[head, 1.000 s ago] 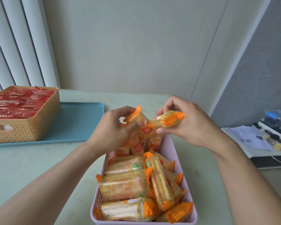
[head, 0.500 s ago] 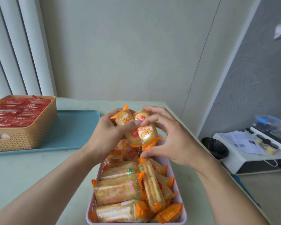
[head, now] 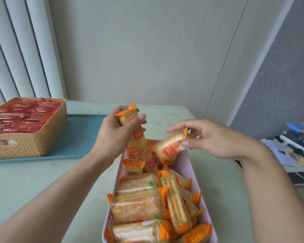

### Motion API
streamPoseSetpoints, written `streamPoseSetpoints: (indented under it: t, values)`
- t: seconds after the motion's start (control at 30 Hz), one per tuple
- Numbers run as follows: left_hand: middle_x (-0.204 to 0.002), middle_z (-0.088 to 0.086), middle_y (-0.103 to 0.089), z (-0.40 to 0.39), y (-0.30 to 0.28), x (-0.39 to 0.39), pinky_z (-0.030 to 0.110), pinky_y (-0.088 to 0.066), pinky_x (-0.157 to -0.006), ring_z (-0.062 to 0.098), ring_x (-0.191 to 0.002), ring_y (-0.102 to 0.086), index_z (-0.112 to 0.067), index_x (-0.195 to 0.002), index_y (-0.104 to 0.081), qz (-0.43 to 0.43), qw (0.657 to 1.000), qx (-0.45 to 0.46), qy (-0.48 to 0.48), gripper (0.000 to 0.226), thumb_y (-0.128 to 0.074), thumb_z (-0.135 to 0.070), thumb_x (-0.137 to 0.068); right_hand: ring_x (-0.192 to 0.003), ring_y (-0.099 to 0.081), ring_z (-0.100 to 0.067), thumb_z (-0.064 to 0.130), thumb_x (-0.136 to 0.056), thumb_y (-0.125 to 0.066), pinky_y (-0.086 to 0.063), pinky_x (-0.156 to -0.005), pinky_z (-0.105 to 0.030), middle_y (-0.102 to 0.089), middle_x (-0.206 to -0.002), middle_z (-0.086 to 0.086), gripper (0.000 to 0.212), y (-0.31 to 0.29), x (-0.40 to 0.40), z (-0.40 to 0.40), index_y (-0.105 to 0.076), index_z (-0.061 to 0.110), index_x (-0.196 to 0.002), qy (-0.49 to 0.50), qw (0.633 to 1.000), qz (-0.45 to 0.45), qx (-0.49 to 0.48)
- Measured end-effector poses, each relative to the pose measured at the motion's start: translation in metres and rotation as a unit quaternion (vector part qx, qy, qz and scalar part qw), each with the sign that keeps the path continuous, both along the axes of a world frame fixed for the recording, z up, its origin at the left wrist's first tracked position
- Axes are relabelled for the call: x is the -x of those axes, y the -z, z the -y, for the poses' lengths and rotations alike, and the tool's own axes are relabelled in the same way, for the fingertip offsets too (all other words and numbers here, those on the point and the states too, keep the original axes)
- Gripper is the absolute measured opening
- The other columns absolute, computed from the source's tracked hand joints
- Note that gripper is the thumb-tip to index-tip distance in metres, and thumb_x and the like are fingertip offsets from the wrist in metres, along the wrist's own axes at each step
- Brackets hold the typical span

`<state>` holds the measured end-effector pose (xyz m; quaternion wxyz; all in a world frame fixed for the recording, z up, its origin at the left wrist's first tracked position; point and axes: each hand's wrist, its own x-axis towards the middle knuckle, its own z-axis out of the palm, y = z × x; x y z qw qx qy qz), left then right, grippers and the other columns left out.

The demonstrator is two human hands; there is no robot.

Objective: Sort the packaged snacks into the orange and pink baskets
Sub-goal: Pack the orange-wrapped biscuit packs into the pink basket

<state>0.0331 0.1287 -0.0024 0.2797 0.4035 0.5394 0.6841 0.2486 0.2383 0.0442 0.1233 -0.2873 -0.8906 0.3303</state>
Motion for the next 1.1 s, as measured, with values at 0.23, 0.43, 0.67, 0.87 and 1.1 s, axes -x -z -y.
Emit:
streamPoseSetpoints:
  t: [0.23, 0.43, 0.67, 0.87, 1.1]
  values:
    - [-0.102, 0.012, -0.076, -0.001, 0.003, 0.0, 0.045, -0.063, -0.077, 0.023, -0.086, -0.077, -0.007, -0.115, -0.054, -0.016, 0.999, 0.025, 0.013, 0.045, -0.079, -0.027, -0.083, -0.079, -0.057, -0.002, 0.024, -0.073, -0.089, -0.045, -0.067, -0.025, -0.064, -0.095, 0.017, 0.031, 0.027, 0.022, -0.009, -0.062, 0.035, -0.08, 0.101, 0.972, 0.132, -0.167]
    - [-0.091, 0.0, -0.078, 0.001, 0.003, 0.001, 0.044, -0.061, -0.081, 0.021, -0.086, -0.074, -0.01, -0.099, -0.066, -0.09, 0.996, 0.019, -0.005, 0.05, -0.085, -0.042, -0.066, -0.084, -0.061, -0.013, 0.035, -0.067, -0.092, -0.044, -0.064, -0.029, -0.056, -0.082, 0.016, 0.035, 0.039, 0.032, -0.005, -0.07, 0.038, -0.094, 0.126, 0.947, 0.18, -0.235]
    - [-0.089, 0.012, -0.076, 0.01, -0.009, 0.004, 0.055, -0.057, -0.084, 0.04, -0.089, -0.069, -0.027, -0.093, -0.079, -0.196, 0.979, 0.039, 0.045, 0.042, -0.089, -0.055, -0.063, -0.097, -0.065, -0.001, 0.041, -0.067, -0.091, -0.055, -0.085, -0.029, -0.068, -0.11, 0.019, 0.055, 0.034, 0.046, 0.021, -0.058, 0.042, -0.11, 0.048, 0.993, 0.024, -0.102]
    - [-0.069, -0.005, -0.071, 0.042, -0.049, 0.032, 0.019, -0.05, -0.057, 0.008, -0.058, -0.06, -0.025, -0.08, -0.075, -0.303, 0.948, 0.077, 0.066, 0.042, -0.089, -0.057, -0.057, -0.116, -0.05, -0.006, 0.038, -0.082, -0.08, -0.042, -0.1, -0.028, -0.052, -0.124, 0.017, 0.062, 0.054, 0.058, 0.019, -0.055, 0.044, -0.139, -0.043, 0.975, 0.119, -0.181]
    - [-0.08, -0.003, -0.075, 0.047, -0.042, 0.025, 0.039, -0.056, -0.074, 0.023, -0.075, -0.07, -0.029, -0.084, -0.073, -0.383, 0.889, 0.187, 0.166, 0.033, -0.091, -0.04, -0.059, -0.109, -0.054, -0.011, 0.045, -0.082, -0.079, -0.046, -0.093, -0.032, -0.058, -0.106, 0.017, 0.026, 0.05, 0.052, 0.019, -0.066, 0.037, -0.103, 0.041, 0.953, 0.112, -0.28]
